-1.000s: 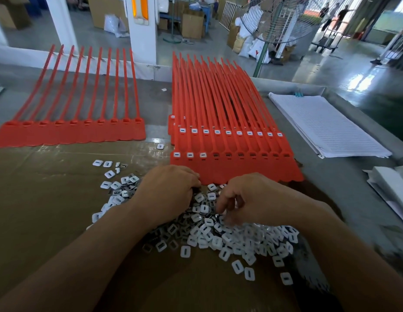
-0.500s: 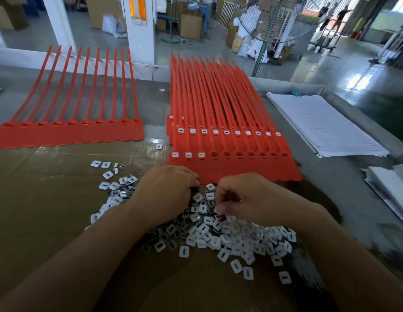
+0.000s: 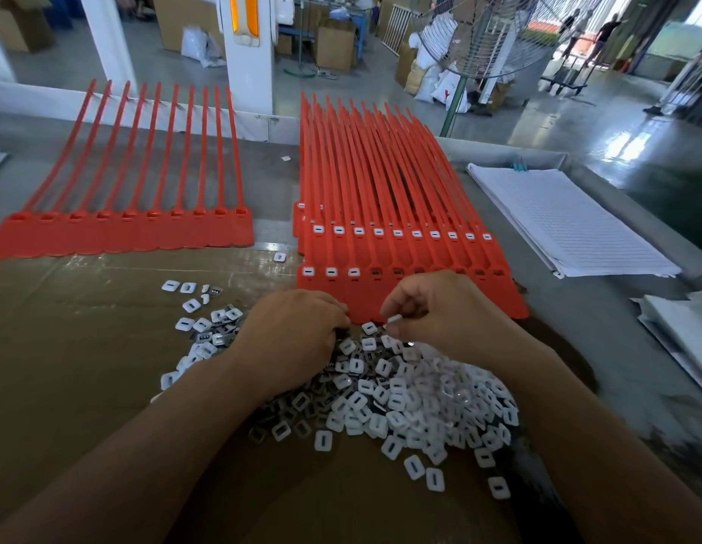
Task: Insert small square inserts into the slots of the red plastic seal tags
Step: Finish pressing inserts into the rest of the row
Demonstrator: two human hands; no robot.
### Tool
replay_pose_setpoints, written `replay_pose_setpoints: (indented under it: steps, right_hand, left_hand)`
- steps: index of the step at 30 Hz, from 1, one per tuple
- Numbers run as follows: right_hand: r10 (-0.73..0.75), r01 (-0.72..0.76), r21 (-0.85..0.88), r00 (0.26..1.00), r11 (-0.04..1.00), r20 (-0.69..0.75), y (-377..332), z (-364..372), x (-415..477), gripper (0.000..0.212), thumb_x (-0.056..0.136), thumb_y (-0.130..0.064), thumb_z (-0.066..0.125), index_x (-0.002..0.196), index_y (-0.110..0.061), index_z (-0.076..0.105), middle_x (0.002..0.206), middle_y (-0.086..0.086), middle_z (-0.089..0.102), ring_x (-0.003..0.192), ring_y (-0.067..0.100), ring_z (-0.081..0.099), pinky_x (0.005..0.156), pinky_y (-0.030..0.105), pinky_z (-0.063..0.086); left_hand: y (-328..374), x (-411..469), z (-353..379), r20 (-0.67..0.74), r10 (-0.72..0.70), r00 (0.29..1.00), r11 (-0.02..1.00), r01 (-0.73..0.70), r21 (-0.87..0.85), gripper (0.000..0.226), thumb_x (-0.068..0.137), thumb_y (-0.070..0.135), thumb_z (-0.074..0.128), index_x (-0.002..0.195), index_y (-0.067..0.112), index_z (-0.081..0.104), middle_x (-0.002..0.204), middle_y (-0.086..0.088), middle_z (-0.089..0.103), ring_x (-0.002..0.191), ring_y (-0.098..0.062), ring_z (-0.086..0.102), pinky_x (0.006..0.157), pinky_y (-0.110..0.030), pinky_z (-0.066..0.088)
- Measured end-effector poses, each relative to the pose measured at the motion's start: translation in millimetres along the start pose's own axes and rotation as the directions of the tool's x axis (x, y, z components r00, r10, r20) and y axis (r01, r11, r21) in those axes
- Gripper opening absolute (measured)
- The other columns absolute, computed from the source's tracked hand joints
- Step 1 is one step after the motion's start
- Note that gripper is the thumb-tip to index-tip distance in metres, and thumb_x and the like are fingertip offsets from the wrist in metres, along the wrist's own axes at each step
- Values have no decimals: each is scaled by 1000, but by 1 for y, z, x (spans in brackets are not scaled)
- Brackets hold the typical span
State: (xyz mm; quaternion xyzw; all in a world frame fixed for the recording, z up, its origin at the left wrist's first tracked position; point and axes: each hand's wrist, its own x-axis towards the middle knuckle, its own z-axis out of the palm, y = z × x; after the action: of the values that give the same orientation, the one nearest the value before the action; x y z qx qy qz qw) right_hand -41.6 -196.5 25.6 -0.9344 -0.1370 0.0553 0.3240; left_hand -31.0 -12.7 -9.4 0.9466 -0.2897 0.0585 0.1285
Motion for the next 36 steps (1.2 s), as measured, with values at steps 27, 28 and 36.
replay_pose_setpoints:
  steps: [27,28,36]
  right_hand:
    - [59,-56,21,977,998,-207,17,9,63,19,83,-10,64,76,-27,61,73,-16,57,73,-4,53,64,12,39]
    - [63,-59,22,977,998,-205,17,8,63,19,83,-10,64,76,-27,61,74,-16,57,74,-3,53,65,12,39]
    - [106,-98,53,975,994,-194,18,7,64,18,84,-12,64,77,-28,61,75,-17,57,79,1,54,67,14,40]
  left_hand:
    - [-1,-6,-1,-60,40,997,998,-42,-44,34,83,10,48,106,24,68,120,10,61,111,-8,55,89,-24,43]
    - [-1,-6,-1,-58,39,998,998,-42,-43,33,82,10,48,105,23,69,118,9,62,110,-9,56,87,-25,44]
    - [0,-6,-2,-46,39,998,998,-41,-40,34,85,14,46,108,26,67,122,12,60,112,-6,54,89,-22,42]
